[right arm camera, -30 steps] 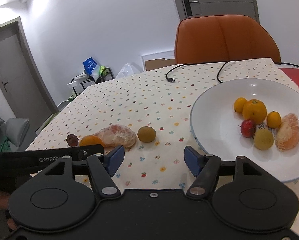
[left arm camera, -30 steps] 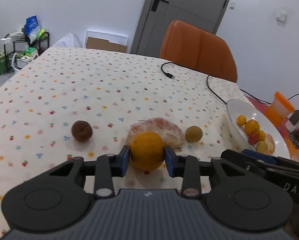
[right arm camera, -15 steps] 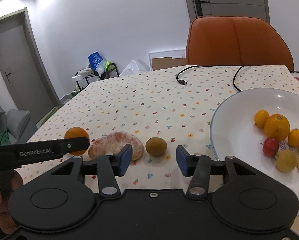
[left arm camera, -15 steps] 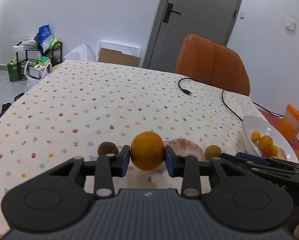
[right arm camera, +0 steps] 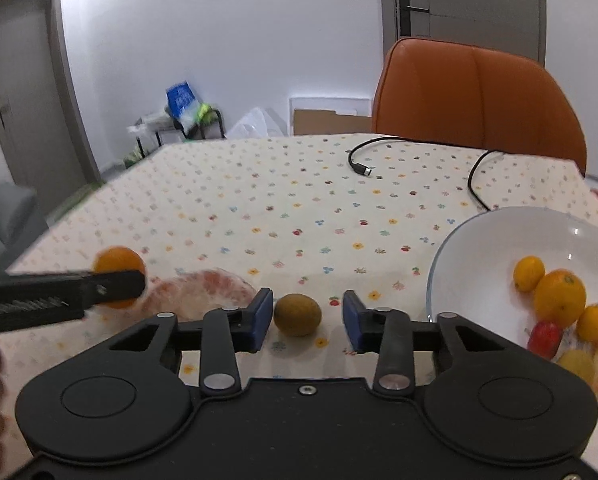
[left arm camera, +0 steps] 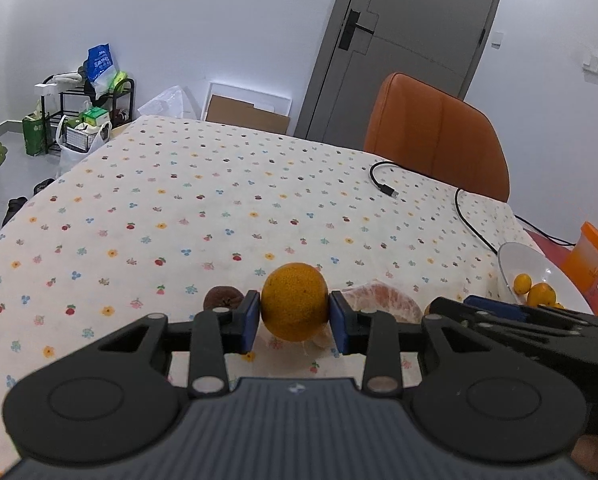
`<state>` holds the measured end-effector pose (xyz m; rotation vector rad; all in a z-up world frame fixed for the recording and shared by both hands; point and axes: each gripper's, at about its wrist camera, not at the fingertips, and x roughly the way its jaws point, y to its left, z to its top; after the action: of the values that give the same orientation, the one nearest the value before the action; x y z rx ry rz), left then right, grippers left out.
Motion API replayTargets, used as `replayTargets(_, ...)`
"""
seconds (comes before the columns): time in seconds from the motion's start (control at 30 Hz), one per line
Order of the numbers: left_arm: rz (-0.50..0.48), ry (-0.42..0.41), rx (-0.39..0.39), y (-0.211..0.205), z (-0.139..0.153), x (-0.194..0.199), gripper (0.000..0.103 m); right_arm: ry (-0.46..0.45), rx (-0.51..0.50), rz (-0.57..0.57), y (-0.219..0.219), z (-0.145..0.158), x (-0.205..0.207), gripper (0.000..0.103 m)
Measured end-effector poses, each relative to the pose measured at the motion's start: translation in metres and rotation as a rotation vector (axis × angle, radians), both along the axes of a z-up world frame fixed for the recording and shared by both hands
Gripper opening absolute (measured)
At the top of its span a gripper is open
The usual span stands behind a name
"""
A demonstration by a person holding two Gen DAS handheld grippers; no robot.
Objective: Organize fruits
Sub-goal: 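Grasp the large orange with the left gripper while the right grasps an olive-green fruit, then carry the large orange and green fruit over the white plate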
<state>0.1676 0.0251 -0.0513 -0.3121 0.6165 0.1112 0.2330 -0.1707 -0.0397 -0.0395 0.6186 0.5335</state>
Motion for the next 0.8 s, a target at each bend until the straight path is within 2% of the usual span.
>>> replayTargets(0.1, -0.003, -0.005, -0.003, -0.001, 0.001, -0.002, 0.035, 0.021, 0.008, 0.020, 0.002, 0.000, 0.000, 0.025)
replayTargets(0.8, -0.016, -0.040, 0.001, -0.018, 0.015, -0.016, 0.035, -0.029, 0.060, 0.003, -0.032, 0.020, -0.032, 0.025)
